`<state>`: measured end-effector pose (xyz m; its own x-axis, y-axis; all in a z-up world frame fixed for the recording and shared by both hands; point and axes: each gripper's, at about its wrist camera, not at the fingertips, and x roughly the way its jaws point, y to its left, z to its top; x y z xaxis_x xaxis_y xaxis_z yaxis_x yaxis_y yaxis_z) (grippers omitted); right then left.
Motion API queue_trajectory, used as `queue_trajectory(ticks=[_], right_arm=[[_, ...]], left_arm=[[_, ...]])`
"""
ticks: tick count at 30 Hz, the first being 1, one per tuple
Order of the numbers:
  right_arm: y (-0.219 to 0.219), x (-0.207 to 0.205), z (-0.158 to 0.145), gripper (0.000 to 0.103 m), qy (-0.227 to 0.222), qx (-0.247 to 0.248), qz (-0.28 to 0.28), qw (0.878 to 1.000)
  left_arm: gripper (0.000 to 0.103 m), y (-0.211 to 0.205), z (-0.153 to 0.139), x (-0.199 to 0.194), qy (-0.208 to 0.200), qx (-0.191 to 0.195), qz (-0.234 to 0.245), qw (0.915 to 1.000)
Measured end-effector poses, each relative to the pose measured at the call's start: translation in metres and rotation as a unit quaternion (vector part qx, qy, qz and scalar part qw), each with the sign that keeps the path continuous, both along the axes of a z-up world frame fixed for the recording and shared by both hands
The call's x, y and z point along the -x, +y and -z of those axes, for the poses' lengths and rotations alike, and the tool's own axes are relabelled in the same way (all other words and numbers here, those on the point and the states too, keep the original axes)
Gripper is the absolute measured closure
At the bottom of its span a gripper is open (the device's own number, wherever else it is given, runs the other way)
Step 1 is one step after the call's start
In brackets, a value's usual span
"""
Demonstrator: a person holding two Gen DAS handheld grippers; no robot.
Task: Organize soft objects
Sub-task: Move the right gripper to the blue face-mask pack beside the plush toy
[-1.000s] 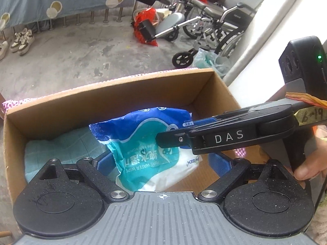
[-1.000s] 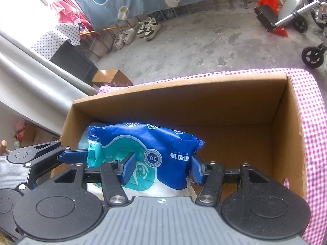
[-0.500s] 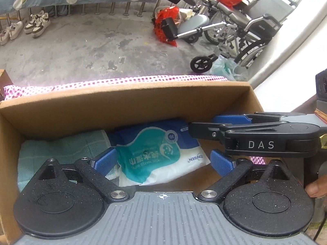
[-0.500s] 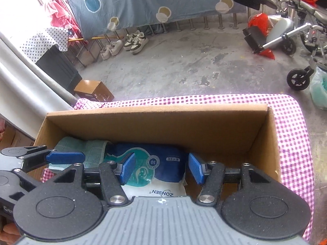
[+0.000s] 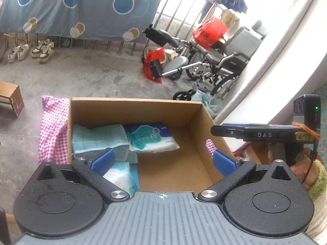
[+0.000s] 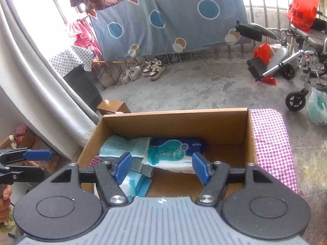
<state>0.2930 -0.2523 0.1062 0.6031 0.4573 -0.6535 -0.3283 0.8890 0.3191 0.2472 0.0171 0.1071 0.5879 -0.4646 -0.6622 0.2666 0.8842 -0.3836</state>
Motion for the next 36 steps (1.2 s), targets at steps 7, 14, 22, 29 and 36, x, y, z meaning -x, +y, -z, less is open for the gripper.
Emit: queue_trajectory(ticks=[7,14,22,29,36], right_arm=[[0.007,0.089,-0.011,0.031,-0.027,-0.033,-0.040,0.998],[0.029,0.159,0.048,0.031,0.022,-0.079,-0.053,0.995],[0.057,0.209,0.142,0.032,0.138,-0.101,-0.051,0.984],[0.062,0.211,0.170,0.037,0.162,-0.048,-0.017,0.985],[0.042,0.206,0.170,0.038,0.154,-0.032,0.018,0.987]], left_arm=[[0.000,0.039,-0.005,0.093,-0.043,-0.005,-0.023,0.9988],[0.001,0.052,0.058,0.146,-0.014,-0.036,-0.068,0.9970],[0.012,0.051,0.126,0.168,0.039,-0.052,-0.066,0.9956],[0.022,0.031,0.140,0.157,0.015,-0.057,-0.018,0.9981],[0.023,-0.002,0.157,0.131,0.015,-0.089,0.048,0.9947]])
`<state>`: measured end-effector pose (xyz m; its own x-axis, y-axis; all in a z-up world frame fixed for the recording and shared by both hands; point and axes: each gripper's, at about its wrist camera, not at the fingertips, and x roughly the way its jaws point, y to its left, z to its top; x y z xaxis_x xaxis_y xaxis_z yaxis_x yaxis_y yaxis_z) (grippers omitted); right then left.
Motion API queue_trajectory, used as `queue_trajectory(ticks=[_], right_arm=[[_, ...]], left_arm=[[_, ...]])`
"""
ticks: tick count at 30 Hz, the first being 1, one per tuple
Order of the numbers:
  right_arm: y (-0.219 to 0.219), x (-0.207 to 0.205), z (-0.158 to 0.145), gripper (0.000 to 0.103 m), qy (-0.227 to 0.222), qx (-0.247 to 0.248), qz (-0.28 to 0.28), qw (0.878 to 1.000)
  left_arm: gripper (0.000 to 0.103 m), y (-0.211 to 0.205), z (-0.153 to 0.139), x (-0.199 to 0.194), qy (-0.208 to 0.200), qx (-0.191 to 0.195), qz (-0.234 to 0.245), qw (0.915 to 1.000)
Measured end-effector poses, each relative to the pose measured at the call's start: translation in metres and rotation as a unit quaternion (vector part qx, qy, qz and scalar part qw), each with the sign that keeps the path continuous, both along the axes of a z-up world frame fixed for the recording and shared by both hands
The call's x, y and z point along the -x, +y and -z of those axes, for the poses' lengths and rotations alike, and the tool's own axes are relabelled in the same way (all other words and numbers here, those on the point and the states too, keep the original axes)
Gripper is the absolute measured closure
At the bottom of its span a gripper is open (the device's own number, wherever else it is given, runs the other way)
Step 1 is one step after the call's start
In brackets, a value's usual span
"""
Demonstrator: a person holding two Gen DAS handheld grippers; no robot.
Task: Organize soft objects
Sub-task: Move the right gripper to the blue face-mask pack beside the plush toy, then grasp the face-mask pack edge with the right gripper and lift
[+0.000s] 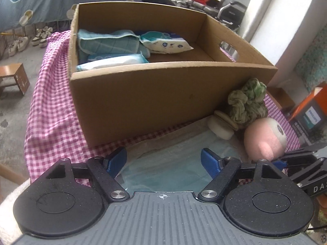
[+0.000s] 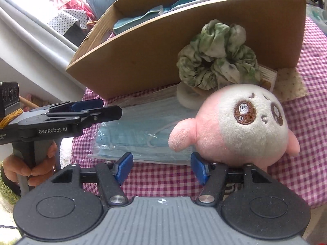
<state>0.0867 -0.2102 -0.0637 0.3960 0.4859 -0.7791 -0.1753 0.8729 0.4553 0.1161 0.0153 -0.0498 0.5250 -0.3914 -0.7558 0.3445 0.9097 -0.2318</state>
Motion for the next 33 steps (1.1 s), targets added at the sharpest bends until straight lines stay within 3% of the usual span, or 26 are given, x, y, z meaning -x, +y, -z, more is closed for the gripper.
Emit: queue_trajectory(ticks=[9,15,21,25,33], right_arm=[[-0.027,-0.009,0.012,0.038,-0.004,0.011,0.049,0.999],[-0.049,-0.003,0.018,0.037,0.018,-0.031,0.076,0.996],[-0.055,0.019,0.018,0.035,0.046,-0.090,0.061,0.993],[-0.050,0.029,0.034,0.034,0.084,-0.136,0.057,0.985],[-0.045,0.026,0.073,0.034,0.158,-0.226,0.106,0.956]], left_arm=[[0.023,-0.024,0.016,-0.018,0.014,-0.031,0.045,0.9984],[0.022,-0.029,0.026,-0.024,0.033,-0.038,0.040,0.9979],[0.020,-0.027,0.027,-0.027,0.052,-0.034,0.042,0.9972],[0.019,-0.022,0.025,-0.025,0.070,-0.027,0.055,0.9957],[0.019,0.008,0.024,-0.006,0.129,0.043,0.051,0.9895]])
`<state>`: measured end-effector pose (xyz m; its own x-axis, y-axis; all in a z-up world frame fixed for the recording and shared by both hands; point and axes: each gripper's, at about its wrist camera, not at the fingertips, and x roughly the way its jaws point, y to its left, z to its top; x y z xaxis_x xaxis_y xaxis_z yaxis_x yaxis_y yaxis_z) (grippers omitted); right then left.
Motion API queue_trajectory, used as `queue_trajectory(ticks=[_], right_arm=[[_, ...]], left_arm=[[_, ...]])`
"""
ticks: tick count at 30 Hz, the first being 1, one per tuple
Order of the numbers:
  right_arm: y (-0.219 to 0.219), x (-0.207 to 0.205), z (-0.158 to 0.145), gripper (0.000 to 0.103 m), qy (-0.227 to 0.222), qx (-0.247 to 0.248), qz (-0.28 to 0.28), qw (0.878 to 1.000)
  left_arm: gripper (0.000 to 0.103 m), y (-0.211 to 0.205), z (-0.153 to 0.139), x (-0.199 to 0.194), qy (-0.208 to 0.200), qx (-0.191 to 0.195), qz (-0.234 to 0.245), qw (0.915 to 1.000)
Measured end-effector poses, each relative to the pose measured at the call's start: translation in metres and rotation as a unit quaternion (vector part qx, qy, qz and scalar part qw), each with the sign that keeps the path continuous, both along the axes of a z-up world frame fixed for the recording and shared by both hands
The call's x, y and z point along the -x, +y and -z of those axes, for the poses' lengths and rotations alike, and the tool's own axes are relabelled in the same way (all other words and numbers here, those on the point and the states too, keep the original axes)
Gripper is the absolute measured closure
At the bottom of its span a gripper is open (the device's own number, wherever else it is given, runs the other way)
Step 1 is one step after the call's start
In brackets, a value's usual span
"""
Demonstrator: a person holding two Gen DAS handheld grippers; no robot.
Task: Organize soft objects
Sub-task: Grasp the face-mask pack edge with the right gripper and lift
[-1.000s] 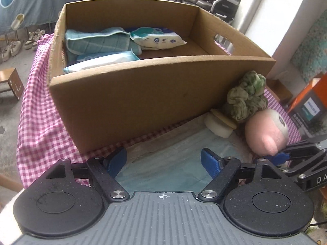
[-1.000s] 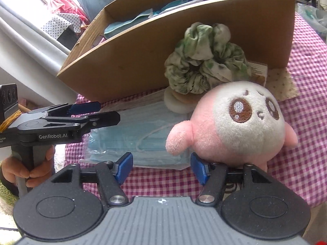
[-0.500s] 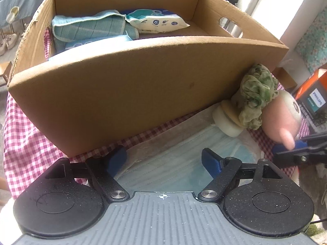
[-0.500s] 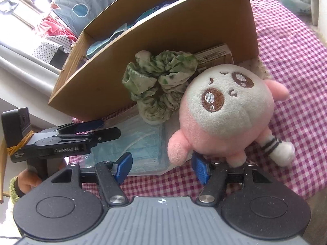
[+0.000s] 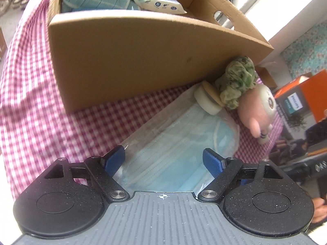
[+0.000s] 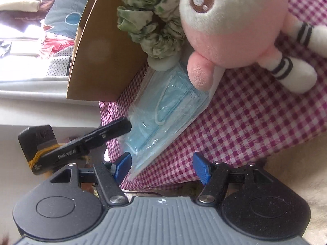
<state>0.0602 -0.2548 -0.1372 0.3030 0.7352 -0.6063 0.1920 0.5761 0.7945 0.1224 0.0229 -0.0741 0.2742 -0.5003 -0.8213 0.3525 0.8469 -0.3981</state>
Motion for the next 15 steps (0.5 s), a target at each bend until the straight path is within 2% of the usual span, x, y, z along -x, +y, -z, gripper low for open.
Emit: queue_trajectory(ticks=[4,8,9,12,15], right_arm=[[-0.002,0.002,0.006,0.034,0.002,-0.012,0.015,1.000],[0.005,0.005,0.005,0.035,-0.003,-0.004,0.022,1.000],[0.010,0.004,0.004,0.035,-0.003,0.000,0.024,1.000],[0.014,0.008,0.005,0.035,-0.005,0.004,0.033,0.999],[0.009,0.009,0.003,0.036,-0.003,-0.002,0.046,0.999]], left_arm=[[0.019,0.013,0.002,0.018,0.035,0.032,0.006,0.9988],[0.019,0.017,0.005,0.038,0.076,0.073,0.035,0.9938],[0.019,0.018,0.003,0.041,0.073,0.071,0.035,0.9942],[0.017,0.020,-0.007,0.049,0.027,0.046,0.024,0.9983],[0.017,0.012,-0.008,0.042,-0.001,0.015,0.019,0.9997]])
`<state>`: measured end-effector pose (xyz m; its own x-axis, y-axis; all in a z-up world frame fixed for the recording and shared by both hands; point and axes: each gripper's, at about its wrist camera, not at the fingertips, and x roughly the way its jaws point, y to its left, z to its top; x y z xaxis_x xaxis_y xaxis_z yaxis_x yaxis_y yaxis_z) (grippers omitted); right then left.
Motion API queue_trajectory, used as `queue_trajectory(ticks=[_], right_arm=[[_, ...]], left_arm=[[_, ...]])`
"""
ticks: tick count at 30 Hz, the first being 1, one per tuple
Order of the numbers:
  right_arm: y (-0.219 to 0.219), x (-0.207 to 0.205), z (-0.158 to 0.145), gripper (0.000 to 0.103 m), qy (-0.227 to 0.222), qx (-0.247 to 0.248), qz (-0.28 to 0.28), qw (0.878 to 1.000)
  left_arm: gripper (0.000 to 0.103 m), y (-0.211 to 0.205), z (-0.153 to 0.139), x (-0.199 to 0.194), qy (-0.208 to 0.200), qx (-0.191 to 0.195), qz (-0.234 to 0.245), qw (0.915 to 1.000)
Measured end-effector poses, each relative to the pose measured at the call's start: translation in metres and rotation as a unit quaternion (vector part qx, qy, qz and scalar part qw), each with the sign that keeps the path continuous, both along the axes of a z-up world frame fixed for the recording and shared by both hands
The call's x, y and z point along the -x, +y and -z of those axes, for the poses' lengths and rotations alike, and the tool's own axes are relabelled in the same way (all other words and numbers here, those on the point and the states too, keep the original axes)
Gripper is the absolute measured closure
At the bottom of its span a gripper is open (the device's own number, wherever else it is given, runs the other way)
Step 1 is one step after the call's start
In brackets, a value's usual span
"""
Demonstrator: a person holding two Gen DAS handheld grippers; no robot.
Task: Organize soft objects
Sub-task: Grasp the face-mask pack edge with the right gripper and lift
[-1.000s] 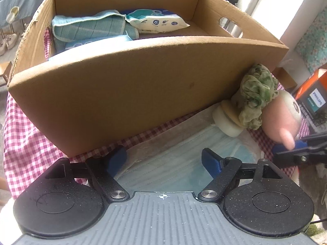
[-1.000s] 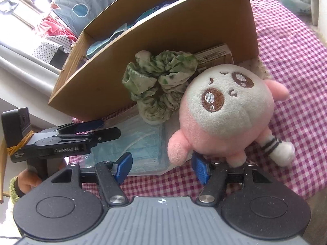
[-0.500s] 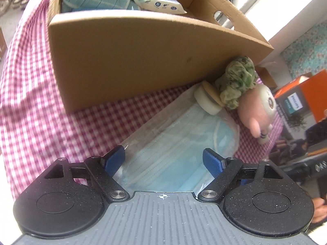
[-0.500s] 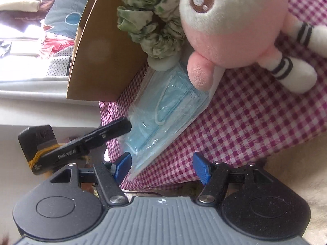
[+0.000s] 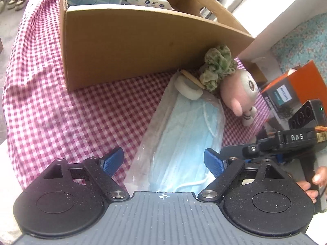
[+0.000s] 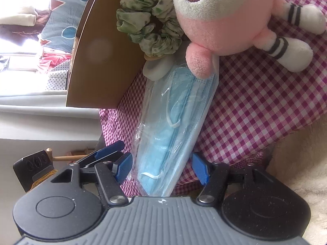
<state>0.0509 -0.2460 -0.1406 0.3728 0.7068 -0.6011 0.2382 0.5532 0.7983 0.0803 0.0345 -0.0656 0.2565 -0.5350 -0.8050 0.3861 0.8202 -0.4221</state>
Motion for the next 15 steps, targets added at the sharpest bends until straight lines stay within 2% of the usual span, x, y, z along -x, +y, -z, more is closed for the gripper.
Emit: queue_trajectory(ticks=[4,11,15], right_arm=[[-0.005,0.004,0.003,0.039,0.000,-0.012,0.013,1.000],[-0.008,0.009,0.021,0.042,0.010,-0.072,0.041,0.997],[-0.012,0.014,0.033,0.042,0.020,-0.126,0.058,0.990]], left_arm=[[0.018,-0.022,0.014,-0.018,0.000,-0.026,0.017,0.9995],[0.023,-0.038,0.020,-0.020,0.005,-0.014,0.018,0.9997],[0.025,-0.019,0.020,-0.021,0.055,0.023,0.005,0.9982]])
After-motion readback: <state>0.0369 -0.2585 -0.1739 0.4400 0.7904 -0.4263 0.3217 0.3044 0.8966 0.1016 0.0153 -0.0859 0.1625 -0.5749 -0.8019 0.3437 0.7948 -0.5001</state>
